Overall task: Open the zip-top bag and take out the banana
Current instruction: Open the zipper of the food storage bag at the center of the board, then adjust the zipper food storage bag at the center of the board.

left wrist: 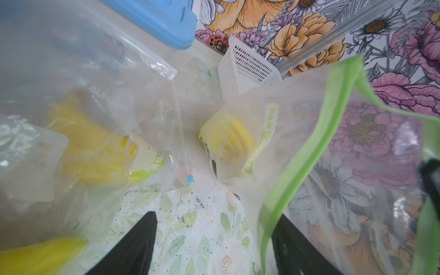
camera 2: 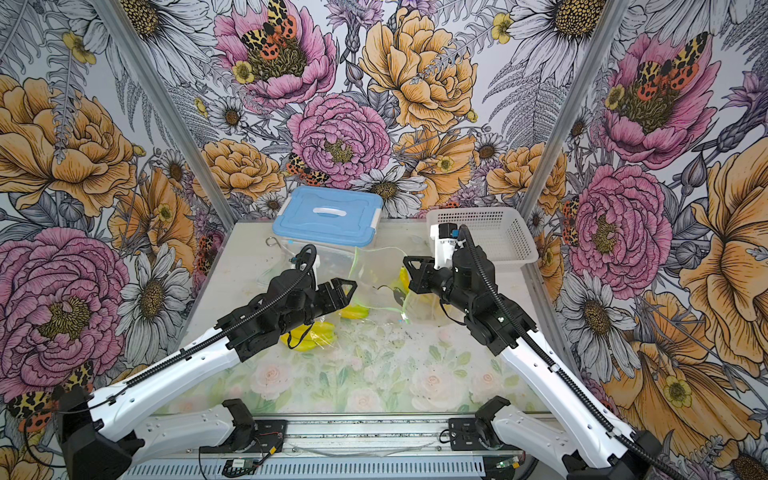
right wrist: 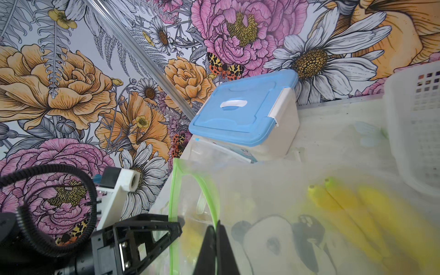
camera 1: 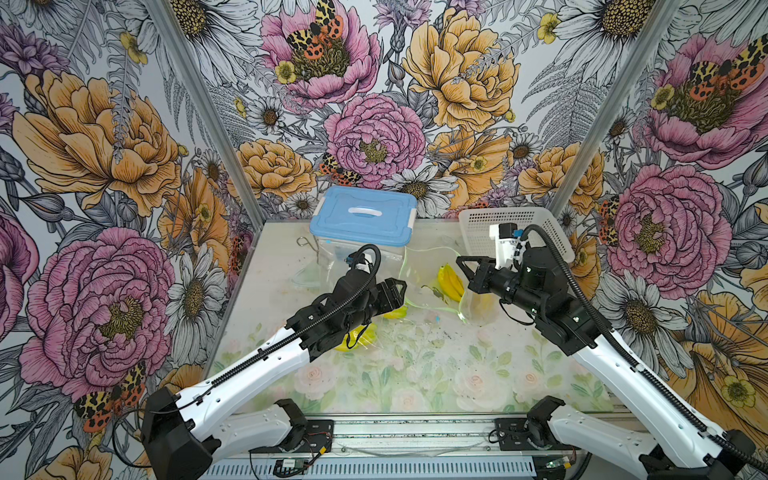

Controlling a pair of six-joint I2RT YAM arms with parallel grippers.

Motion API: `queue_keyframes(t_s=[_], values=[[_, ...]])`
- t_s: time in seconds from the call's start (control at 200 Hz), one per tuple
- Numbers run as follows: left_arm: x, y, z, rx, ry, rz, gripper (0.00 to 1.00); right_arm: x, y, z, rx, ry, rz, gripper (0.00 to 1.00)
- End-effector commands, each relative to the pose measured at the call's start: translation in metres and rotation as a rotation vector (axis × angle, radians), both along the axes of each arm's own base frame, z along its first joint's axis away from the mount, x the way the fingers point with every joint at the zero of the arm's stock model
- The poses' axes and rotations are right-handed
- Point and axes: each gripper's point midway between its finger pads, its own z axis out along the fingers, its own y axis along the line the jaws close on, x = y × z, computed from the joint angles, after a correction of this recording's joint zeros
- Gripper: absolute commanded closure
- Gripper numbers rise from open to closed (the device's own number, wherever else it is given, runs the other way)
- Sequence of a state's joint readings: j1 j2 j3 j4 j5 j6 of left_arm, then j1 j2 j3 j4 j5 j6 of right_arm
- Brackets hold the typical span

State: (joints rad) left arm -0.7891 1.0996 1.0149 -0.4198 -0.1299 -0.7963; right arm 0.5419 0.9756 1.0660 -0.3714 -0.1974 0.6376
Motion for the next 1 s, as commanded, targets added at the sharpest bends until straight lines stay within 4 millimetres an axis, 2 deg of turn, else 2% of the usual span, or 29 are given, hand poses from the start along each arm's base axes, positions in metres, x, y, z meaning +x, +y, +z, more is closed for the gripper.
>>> queue_keyframes(t_s=[0.0,0.125,0.265,0.37,0.485,0.71,0.89,0.995], values=[[-0.002,0.011,0.042,0.084,-0.126,-0.088,0.16,-0.017,0.006,-0.01,0.033,0.043,0.075,1.0],[-0.005,0.007,0.069,0.186,-0.211,-0.192,0.13,-0.034,0.008,-0.027,0.04,0.096,0.108,1.0],[-0.021,-0.02,0.09,0.286,-0.331,-0.41,0.11,-0.048,-0.002,-0.036,0.042,0.111,0.083,1.0],[-0.034,-0.043,0.082,0.449,-0.404,-0.598,0.08,-0.055,-0.004,-0.035,0.046,0.113,0.096,1.0],[-0.034,-0.063,0.07,0.563,-0.454,-0.731,0.06,-0.06,-0.001,-0.036,0.049,0.127,0.122,1.0],[-0.028,-0.101,0.075,0.566,-0.494,-0.865,0.08,-0.068,-0.004,-0.037,0.047,0.129,0.136,1.0],[-0.035,-0.117,0.05,0.616,-0.431,-0.999,0.11,-0.069,-0.007,-0.038,0.035,0.124,0.126,1.0],[-0.037,-0.121,0.045,0.613,-0.42,-1.027,0.14,-0.069,-0.007,-0.04,0.029,0.125,0.124,1.0]])
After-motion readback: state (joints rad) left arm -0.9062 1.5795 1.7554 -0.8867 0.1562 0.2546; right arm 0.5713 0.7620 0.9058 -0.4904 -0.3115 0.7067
